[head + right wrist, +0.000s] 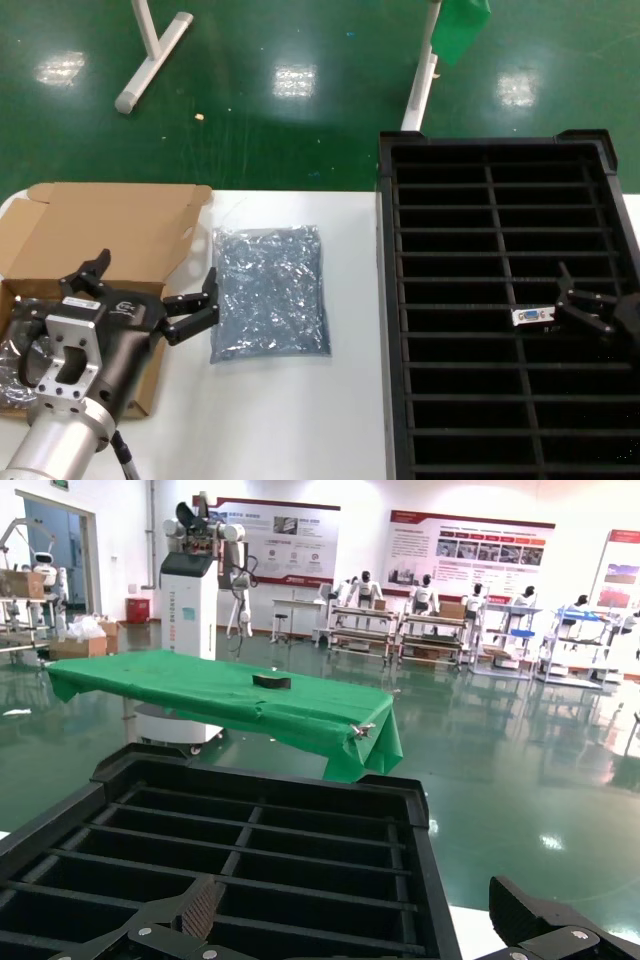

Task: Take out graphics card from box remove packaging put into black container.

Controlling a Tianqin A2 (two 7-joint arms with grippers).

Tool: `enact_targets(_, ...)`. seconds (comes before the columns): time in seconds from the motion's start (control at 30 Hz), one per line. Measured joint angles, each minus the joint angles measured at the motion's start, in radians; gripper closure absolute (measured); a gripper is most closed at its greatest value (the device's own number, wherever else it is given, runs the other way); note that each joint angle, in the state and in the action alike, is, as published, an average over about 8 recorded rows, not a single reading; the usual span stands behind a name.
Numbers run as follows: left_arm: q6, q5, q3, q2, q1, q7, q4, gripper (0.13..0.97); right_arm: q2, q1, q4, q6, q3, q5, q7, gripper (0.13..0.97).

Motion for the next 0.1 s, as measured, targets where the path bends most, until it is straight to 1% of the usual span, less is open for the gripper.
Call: enact_targets(0.1,-0.004,0.002,-0.002,0.001,0.003,-0.002,-0.003,0.132,-0.001,0.0,-0.001,0.001,-0.001,0.002,-0.001,0.129)
